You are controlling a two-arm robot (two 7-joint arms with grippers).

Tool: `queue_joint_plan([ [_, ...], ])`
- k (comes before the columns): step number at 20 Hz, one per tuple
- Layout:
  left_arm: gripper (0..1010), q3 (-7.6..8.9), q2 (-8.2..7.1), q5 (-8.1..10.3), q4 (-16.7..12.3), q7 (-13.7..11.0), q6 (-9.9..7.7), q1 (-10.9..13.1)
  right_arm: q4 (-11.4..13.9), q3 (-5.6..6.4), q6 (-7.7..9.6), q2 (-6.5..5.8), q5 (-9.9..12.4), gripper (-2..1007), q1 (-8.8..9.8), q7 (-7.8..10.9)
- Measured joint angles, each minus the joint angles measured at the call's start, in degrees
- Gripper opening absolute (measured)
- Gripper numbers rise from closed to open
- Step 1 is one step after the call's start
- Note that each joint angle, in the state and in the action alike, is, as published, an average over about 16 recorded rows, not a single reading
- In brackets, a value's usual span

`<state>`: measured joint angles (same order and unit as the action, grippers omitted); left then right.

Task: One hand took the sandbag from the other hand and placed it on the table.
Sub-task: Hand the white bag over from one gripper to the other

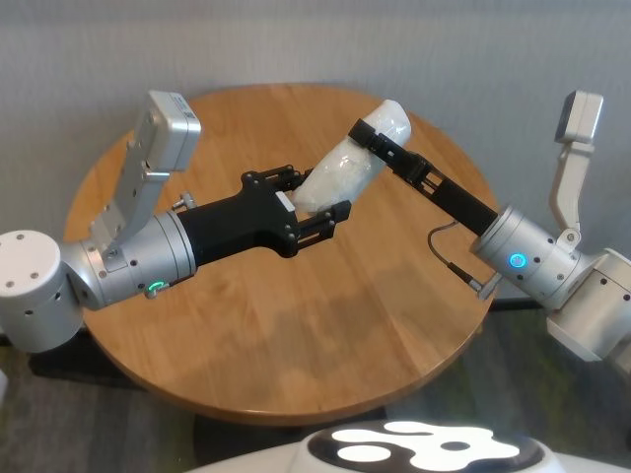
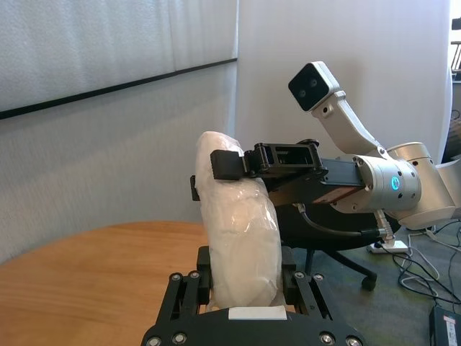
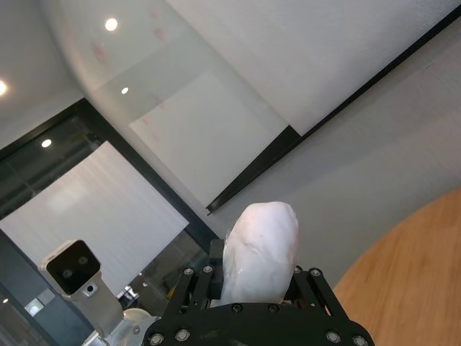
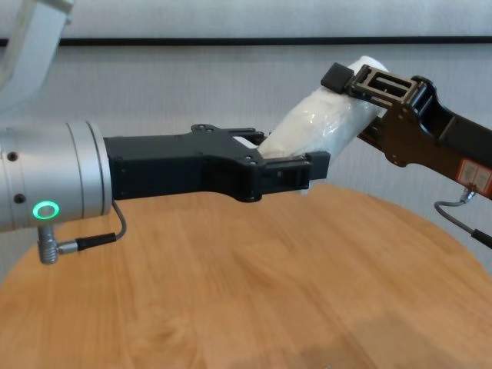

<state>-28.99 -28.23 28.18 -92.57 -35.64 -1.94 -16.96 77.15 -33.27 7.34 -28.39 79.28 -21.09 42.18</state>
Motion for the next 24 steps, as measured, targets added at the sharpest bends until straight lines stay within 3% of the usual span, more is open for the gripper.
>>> queue_joint_plan([
  [6, 660, 0.0, 0.0, 0.0, 0.0, 0.0, 0.0, 0.0, 0.12, -0.06, -0.33, -0.04, -0.27, 410, 0.0, -0.02],
  [17, 918, 0.01, 0.0, 0.0, 0.0, 0.0, 0.0, 0.0, 0.6, -0.05, -0.8, -0.12, -0.9, 410, 0.12, -0.57],
  [24, 996, -0.06, -0.05, -0.01, 0.0, -0.04, 0.0, -0.03, 0.85, 0.08, -0.88, -0.19, -1.11, 410, 0.2, -0.84],
])
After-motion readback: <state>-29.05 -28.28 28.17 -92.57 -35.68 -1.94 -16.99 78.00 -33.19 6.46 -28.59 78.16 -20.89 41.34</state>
